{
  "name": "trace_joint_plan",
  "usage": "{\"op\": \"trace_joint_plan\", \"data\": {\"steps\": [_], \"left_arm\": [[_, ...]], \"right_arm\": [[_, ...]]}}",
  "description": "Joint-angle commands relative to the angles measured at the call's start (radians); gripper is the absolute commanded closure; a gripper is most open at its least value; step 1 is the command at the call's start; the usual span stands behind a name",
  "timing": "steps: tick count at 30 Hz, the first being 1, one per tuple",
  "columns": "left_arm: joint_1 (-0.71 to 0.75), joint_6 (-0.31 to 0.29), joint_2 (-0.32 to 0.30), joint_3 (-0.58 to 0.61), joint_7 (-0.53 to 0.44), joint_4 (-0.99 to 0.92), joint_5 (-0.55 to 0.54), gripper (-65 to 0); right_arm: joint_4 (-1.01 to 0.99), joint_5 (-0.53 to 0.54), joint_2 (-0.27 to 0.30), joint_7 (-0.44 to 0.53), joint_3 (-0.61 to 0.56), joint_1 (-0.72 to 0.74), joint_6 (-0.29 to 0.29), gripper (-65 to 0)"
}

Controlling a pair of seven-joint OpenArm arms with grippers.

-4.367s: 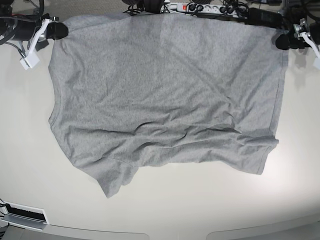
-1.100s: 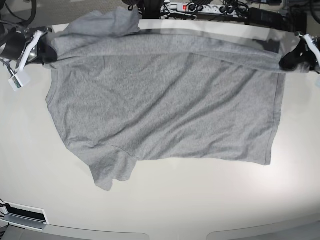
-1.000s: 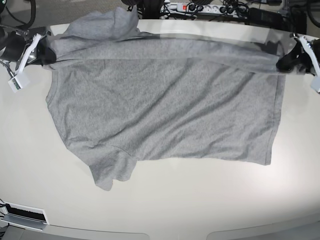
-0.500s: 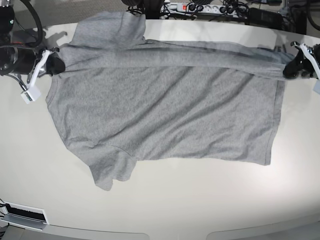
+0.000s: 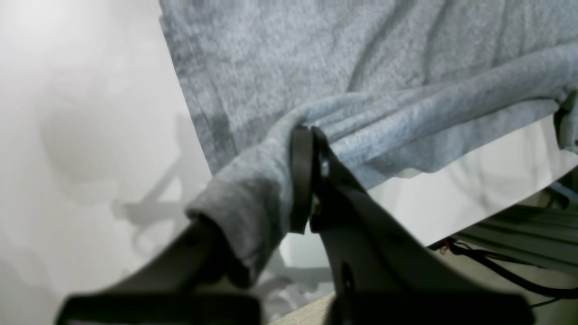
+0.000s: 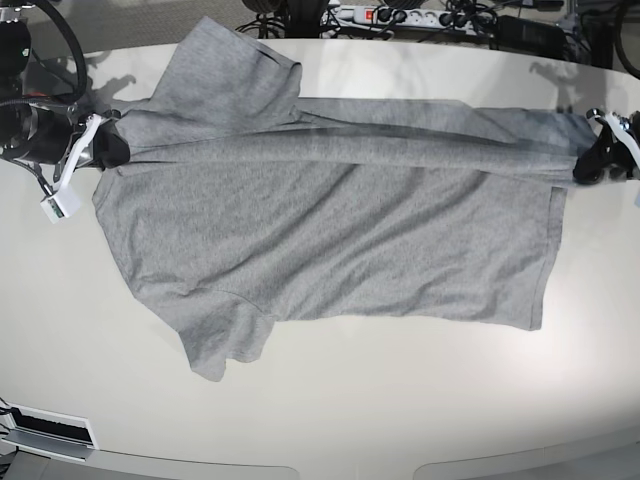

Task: Layout the t-shirt on the table in an organized manner, then fold the t-shirt properly
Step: 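Lower the folded edge onto the shirt and open both grippers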

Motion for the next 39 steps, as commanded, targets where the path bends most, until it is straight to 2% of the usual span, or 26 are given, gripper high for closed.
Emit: {"op": "trace_joint_plan", "data": {"steps": [1, 4, 5, 6, 7, 9, 11, 12, 15, 20, 21, 24, 28, 33, 34, 36, 39], "left_arm": [[-0.005, -0.005, -0.023, -0.01, -0.024, 0.01, -0.013, 0.0], [-0.005, -0.005, -0.023, -0.01, -0.024, 0.01, -0.013, 0.0], [-0.005, -0.005, -0.023, -0.01, -0.024, 0.01, -0.013, 0.0], [-0.005, -0.005, -0.023, -0.01, -0.024, 0.01, -0.013, 0.0], [-0.005, -0.005, -0.023, -0.01, -0.024, 0.01, -0.02, -4.4], [-0.005, -0.005, -0.023, -0.01, -0.024, 0.01, -0.021, -20.1], [-0.005, -0.005, -0.023, -0.01, -0.024, 0.01, -0.024, -34.2], [-0.005, -0.005, -0.023, -0.01, -0.024, 0.01, -0.026, -37.9], [-0.005, -0.005, -0.023, -0.01, -0.024, 0.01, -0.028, -39.0], [-0.005, -0.005, -0.026, -0.01, 0.024, 0.01, -0.027, -38.9], [-0.005, -0.005, -0.026, -0.01, 0.029, 0.01, -0.027, -38.8], [-0.005, -0.005, -0.025, -0.01, 0.029, 0.01, -0.027, -38.8], [-0.005, -0.005, -0.025, -0.01, 0.029, 0.01, -0.027, -38.8], [-0.005, -0.005, -0.025, -0.01, 0.029, 0.01, -0.027, -38.8], [-0.005, -0.005, -0.025, -0.01, 0.029, 0.01, -0.027, -38.8], [-0.005, -0.005, -0.025, -0.01, 0.029, 0.01, -0.028, -38.8], [-0.005, -0.005, -0.025, -0.01, 0.03, 0.01, -0.04, -38.8]], "right_arm": [[0.013, 0.011, 0.02, 0.019, 0.007, 0.011, 0.002, 0.0], [0.013, 0.009, 0.02, 0.019, 0.007, 0.016, 0.002, 0.0], [0.013, 0.004, 0.02, 0.019, 0.008, 0.023, 0.002, -1.3], [0.013, -0.012, 0.02, 0.019, 0.008, 0.03, 0.002, -6.3], [0.013, -0.021, 0.02, 0.019, 0.008, 0.039, 0.002, -11.6], [0.013, -0.031, 0.02, 0.019, 0.008, 0.061, 0.002, -22.0], [0.013, -0.029, 0.02, 0.019, 0.008, 0.081, 0.002, -28.9], [0.013, -0.023, 0.021, 0.018, 0.008, 0.09, 0.002, -30.5], [0.013, 0.059, 0.023, -0.041, 0.008, 0.111, 0.002, -30.4], [0.014, 0.34, 0.026, -0.317, 0.008, 0.108, 0.002, -30.4], [0.014, 0.389, 0.025, -0.346, 0.008, 0.103, 0.002, -30.4], [0.014, 0.495, 0.025, -0.346, 0.008, 0.058, 0.002, -30.4], [0.014, 0.532, 0.022, -0.346, 0.008, -0.04, 0.002, -30.4], [0.014, 0.496, 0.019, -0.346, 0.008, -0.154, 0.002, -30.4], [0.014, 0.452, 0.017, -0.318, 0.008, -0.171, 0.002, -30.4], [0.013, 0.312, 0.001, -0.203, 0.008, -0.192, 0.002, -30.4], [0.01, 0.113, -0.054, -0.076, 0.007, -0.203, 0.002, -30.4]]}}
